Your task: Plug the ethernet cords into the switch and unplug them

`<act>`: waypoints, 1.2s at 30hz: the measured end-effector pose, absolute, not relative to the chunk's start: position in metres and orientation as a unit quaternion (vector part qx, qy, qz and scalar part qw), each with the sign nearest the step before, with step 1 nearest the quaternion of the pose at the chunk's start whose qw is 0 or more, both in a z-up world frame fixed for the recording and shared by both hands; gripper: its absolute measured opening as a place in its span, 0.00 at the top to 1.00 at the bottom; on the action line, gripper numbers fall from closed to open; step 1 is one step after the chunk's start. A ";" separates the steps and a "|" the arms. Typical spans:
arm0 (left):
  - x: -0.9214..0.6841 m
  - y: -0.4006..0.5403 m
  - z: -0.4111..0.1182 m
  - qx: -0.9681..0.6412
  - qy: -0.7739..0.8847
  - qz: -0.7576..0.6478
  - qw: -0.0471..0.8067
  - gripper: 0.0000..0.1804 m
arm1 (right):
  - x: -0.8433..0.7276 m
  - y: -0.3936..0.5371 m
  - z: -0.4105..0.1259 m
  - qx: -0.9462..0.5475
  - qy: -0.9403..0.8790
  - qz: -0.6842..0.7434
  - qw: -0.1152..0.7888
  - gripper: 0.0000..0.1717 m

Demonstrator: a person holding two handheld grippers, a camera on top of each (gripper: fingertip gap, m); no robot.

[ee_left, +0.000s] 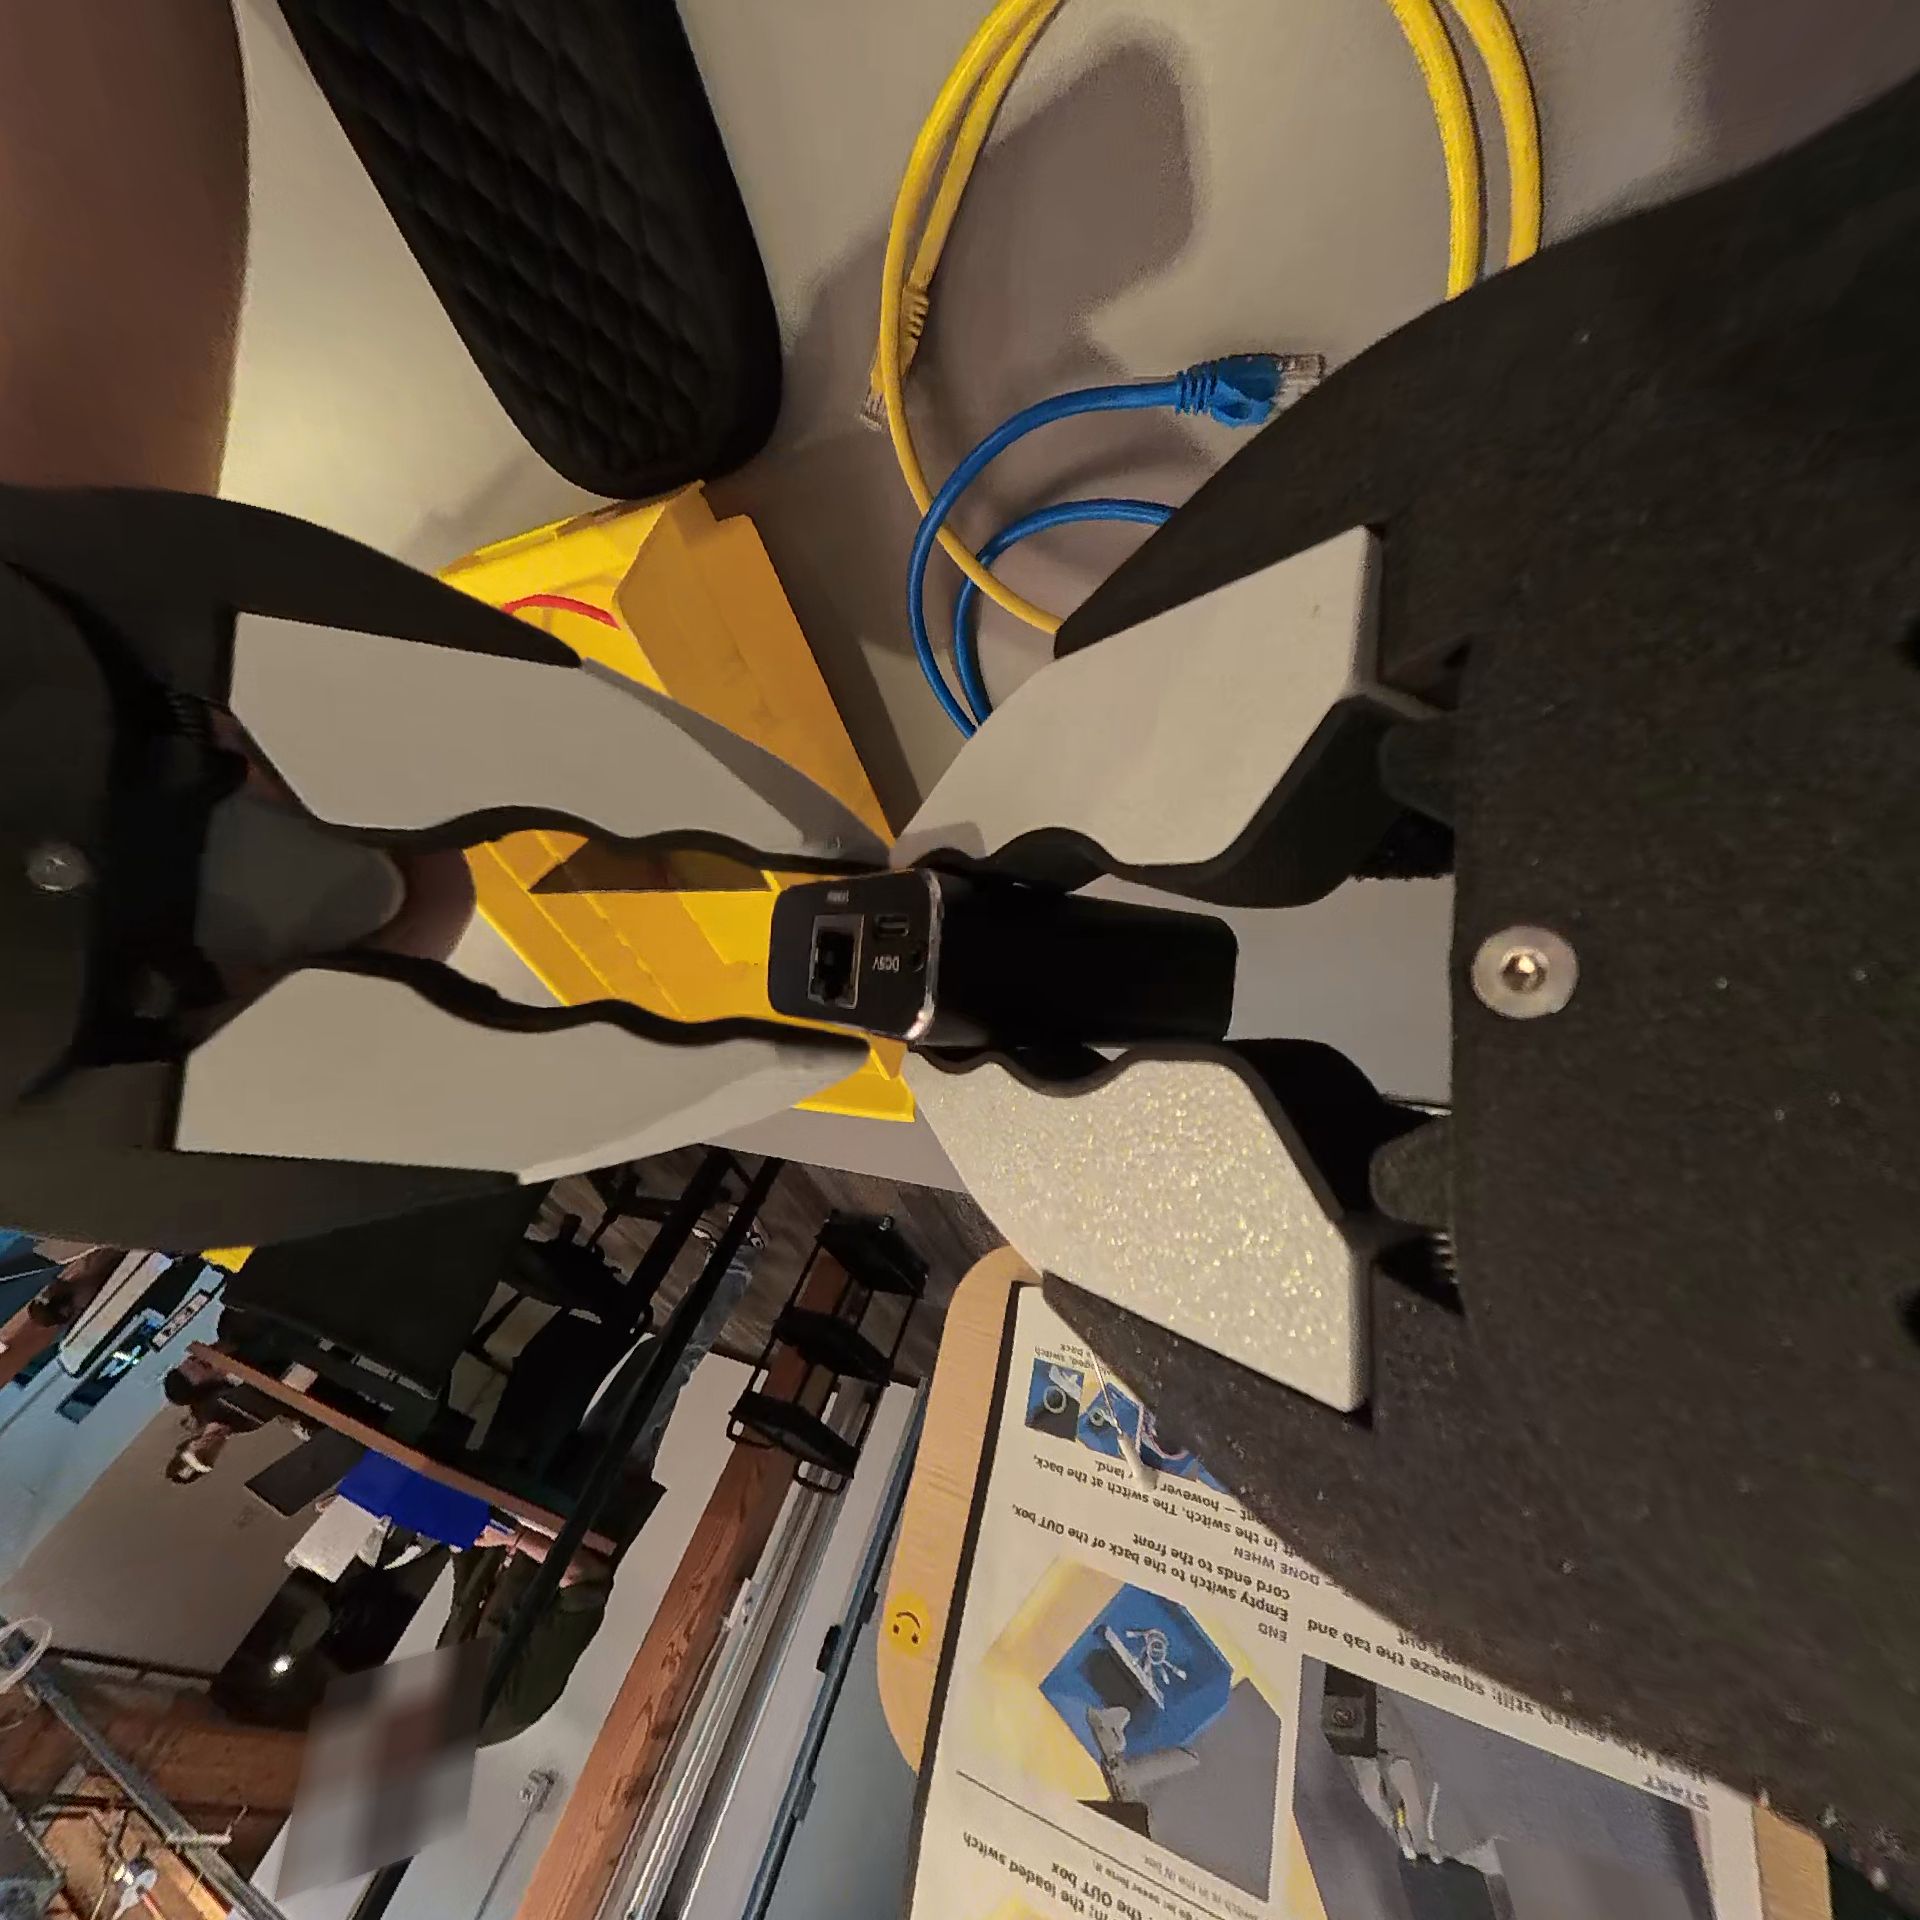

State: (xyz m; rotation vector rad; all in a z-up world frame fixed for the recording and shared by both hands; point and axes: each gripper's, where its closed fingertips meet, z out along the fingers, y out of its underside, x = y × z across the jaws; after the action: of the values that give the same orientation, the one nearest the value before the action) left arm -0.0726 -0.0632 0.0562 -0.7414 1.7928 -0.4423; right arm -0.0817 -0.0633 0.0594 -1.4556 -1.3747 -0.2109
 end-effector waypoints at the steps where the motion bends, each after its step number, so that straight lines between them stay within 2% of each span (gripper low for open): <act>1: -0.073 -0.063 0.054 -0.311 0.759 -0.180 0.543 0.86 | -0.081 -0.062 0.058 -0.610 -0.579 -0.094 0.532 0.86; 4: -0.072 -0.066 0.050 -0.306 0.765 -0.185 0.535 0.86 | -0.079 -0.067 0.055 -0.621 -0.580 -0.090 0.520 0.86; 8: -0.071 -0.050 0.072 -0.329 0.717 -0.161 0.594 0.67 | -0.043 -0.064 0.065 -0.652 -0.553 -0.136 0.500 0.86; 9: -0.074 -0.045 0.077 -0.338 0.708 -0.156 0.601 0.66 | -0.019 -0.059 0.066 -0.677 -0.534 -0.146 0.486 0.86; 11: -0.080 -0.038 0.085 -0.351 0.693 -0.159 0.610 0.71 | 0.046 -0.043 0.062 -0.742 -0.476 -0.175 0.438 0.86; 15: -0.087 -0.032 0.093 -0.377 0.678 -0.168 0.608 0.66 | 0.165 -0.017 0.012 -0.839 -0.405 -0.221 0.287 0.86; 19: -0.088 -0.036 0.098 -0.378 0.674 -0.183 0.608 0.61 | 0.217 -0.003 -0.049 -0.860 -0.414 -0.244 0.171 0.85; 23: -0.092 -0.036 0.099 -0.384 0.676 -0.178 0.604 0.63 | 0.251 -0.001 -0.082 -0.889 -0.364 -0.271 0.065 0.86; 29: -0.096 -0.032 0.100 -0.388 0.677 -0.169 0.603 0.64 | 0.261 0.003 -0.098 -0.906 -0.277 -0.317 0.035 0.86; 36: -0.097 -0.030 0.101 -0.393 0.672 -0.165 0.605 0.64 | 0.237 0.001 -0.116 -0.955 -0.163 -0.242 0.053 0.83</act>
State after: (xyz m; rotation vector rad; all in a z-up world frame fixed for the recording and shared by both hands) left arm -0.0971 -0.0297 0.1012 -0.9100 1.5541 -0.3811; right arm 0.2366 0.0007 -0.1158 -2.9023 -0.4949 -0.7370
